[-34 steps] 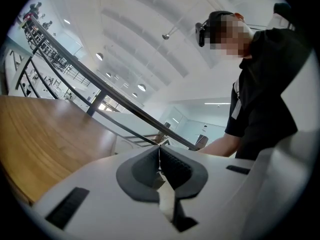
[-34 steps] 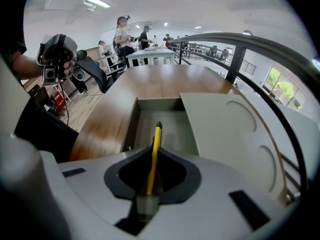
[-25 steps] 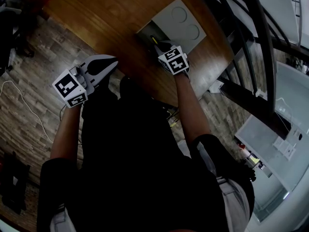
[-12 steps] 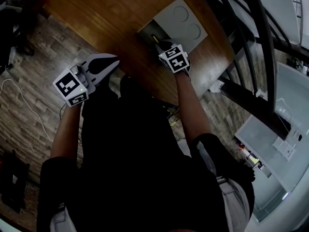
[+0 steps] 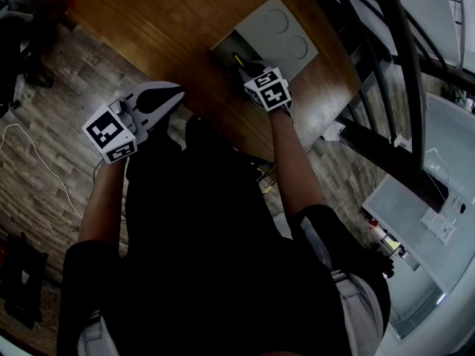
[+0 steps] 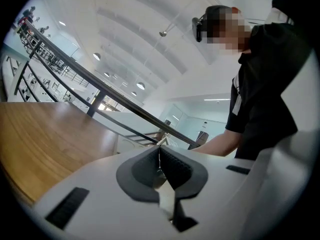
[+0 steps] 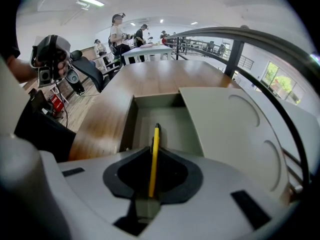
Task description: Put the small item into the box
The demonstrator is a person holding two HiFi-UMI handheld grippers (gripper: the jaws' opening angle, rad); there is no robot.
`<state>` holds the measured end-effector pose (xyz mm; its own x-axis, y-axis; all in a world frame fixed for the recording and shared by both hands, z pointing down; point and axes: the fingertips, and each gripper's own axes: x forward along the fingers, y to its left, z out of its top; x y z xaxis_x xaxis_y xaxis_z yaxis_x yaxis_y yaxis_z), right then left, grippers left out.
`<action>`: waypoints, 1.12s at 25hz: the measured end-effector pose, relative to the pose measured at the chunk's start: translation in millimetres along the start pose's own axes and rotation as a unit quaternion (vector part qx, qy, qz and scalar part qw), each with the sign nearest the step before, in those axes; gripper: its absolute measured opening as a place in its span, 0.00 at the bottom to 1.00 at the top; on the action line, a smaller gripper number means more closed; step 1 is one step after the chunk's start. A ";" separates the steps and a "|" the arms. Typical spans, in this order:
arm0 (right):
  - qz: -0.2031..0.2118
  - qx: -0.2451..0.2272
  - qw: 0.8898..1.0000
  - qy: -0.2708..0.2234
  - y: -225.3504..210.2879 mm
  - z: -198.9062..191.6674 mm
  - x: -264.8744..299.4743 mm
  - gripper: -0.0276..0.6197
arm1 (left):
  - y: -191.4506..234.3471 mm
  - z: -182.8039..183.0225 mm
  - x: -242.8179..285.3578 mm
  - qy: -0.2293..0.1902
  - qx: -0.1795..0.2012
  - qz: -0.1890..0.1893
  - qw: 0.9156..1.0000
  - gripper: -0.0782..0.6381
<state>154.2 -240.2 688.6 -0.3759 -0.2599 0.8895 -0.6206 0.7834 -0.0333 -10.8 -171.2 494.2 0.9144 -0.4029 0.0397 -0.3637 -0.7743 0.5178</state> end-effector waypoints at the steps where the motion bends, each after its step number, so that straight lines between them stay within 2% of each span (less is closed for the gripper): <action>1: 0.000 0.004 1.000 -0.001 0.0 0.0 -0.1 0.16 | 0.3 -0.5 -0.1 0.001 0.000 0.000 1.000 0.13; 3: -0.004 0.009 1.000 -0.001 -1.1 0.6 -2.7 0.19 | 0.8 -2.2 -0.2 0.003 -0.002 -0.002 1.000 0.13; 8: -0.025 0.014 1.000 -0.012 -8.2 9.1 -15.6 0.19 | 2.9 -4.2 1.9 0.007 -0.005 -0.012 1.000 0.13; 15: -0.056 0.050 0.996 -0.050 -13.7 24.7 -53.1 0.19 | -0.8 6.2 8.9 0.013 0.005 -0.049 0.999 0.13; 18: -0.068 0.069 0.992 -0.085 -15.3 44.0 -75.6 0.17 | 2.3 16.6 12.6 0.021 0.016 -0.072 0.997 0.13; 21: -0.087 0.085 0.980 -0.157 -16.2 77.8 -114.2 0.11 | 0.0 30.9 19.7 0.033 0.033 -0.099 0.994 0.13; 25: -0.127 0.060 0.962 -0.236 -8.8 129.4 -178.7 0.08 | -2.5 54.7 26.0 0.045 0.051 -0.125 0.990 0.13; 28: -0.126 0.064 0.941 -0.308 1.2 162.8 -229.7 0.07 | -1.0 75.5 30.1 0.049 0.065 -0.141 0.987 0.13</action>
<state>127.8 -271.4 410.1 -0.5086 -0.7369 0.4454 -0.8066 0.5887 0.0531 3.7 -219.4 430.4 0.9929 -0.1186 -0.0046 -0.1064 -0.9073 0.4067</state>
